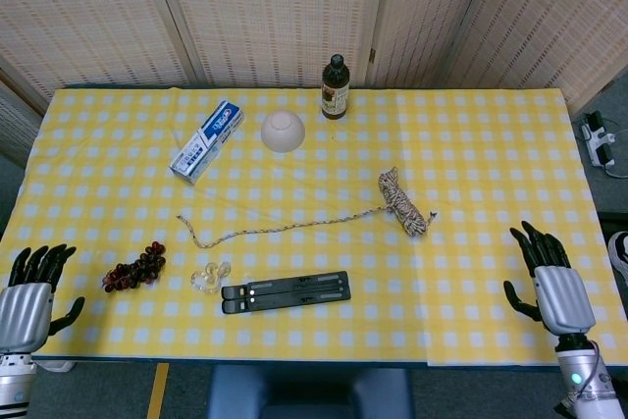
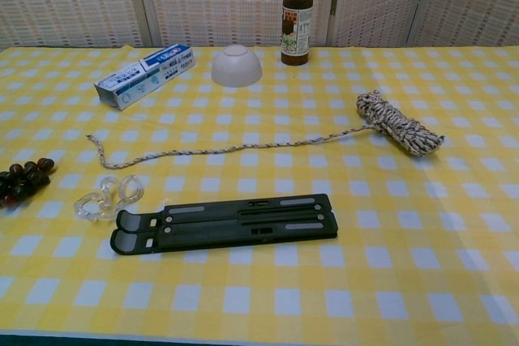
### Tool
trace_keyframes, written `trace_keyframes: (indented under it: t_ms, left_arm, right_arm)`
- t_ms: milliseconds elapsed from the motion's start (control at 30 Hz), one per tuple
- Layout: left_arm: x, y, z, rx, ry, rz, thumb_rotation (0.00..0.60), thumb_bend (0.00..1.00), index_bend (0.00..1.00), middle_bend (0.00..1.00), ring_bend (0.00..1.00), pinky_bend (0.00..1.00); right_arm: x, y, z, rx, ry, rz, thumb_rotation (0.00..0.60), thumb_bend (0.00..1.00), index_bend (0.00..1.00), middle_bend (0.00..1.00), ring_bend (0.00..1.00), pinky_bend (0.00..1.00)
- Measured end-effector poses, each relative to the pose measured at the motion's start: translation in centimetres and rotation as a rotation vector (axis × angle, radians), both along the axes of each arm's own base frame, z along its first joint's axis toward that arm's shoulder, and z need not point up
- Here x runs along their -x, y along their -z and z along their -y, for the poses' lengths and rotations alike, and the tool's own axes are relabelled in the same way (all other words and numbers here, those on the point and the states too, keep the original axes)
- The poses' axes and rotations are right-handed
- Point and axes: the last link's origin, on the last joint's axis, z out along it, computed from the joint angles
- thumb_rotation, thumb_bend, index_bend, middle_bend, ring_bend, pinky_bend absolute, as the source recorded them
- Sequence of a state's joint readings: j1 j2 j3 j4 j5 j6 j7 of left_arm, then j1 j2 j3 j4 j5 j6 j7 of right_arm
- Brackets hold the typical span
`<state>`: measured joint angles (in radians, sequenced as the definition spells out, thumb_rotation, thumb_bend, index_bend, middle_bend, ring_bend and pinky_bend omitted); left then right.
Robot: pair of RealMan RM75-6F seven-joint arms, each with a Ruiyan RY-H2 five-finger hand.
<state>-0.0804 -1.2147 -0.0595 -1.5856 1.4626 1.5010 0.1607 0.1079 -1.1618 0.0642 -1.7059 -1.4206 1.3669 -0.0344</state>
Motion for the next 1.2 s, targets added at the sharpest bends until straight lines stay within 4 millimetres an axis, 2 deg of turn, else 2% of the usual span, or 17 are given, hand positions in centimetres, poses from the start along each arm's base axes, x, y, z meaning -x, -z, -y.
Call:
trace_keyframes:
  t_ms: [167, 400, 533, 800, 1200]
  left_arm:
    - [-0.1, 0.0, 0.1, 0.004, 0.001, 0.002, 0.6, 0.34, 0.19, 0.16, 0.11, 0.0]
    - [-0.1, -0.2, 0.3, 0.002, 0.002, 0.006, 0.6, 0.34, 0.21, 0.16, 0.11, 0.0]
    - [0.0, -0.4, 0.5, -0.006, 0.008, 0.011, 0.6, 0.34, 0.21, 0.16, 0.11, 0.0]
    - [0.1, -0.3, 0.6, -0.005, 0.02, 0.015, 0.6, 0.34, 0.23, 0.16, 0.11, 0.0]
    - [0.3, -0.1, 0.4, 0.007, 0.02, 0.012, 0.6, 0.34, 0.24, 0.16, 0.12, 0.0]
  right_arm:
    - [-0.8, 1.1, 2.3, -0.033, 0.023, 0.005, 0.6, 0.45, 0.0, 0.0, 0.04, 0.0]
    - [-2.7, 3.9, 6.5, -0.093, 0.041, 0.032, 0.6, 0.45, 0.0, 0.0, 0.08, 0.0]
    - [-4.0, 5.6, 8.5, -0.113, 0.059, 0.058, 0.6, 0.45, 0.0, 0.07, 0.12, 0.0]
    - [-6.4, 8.5, 12.5, -0.191, 0.108, 0.072, 0.6, 0.45, 0.0, 0.07, 0.12, 0.01]
    - [-8.6, 12.9, 16.6, -0.201, 0.159, 0.06, 0.6, 0.45, 0.0, 0.07, 0.12, 0.01]
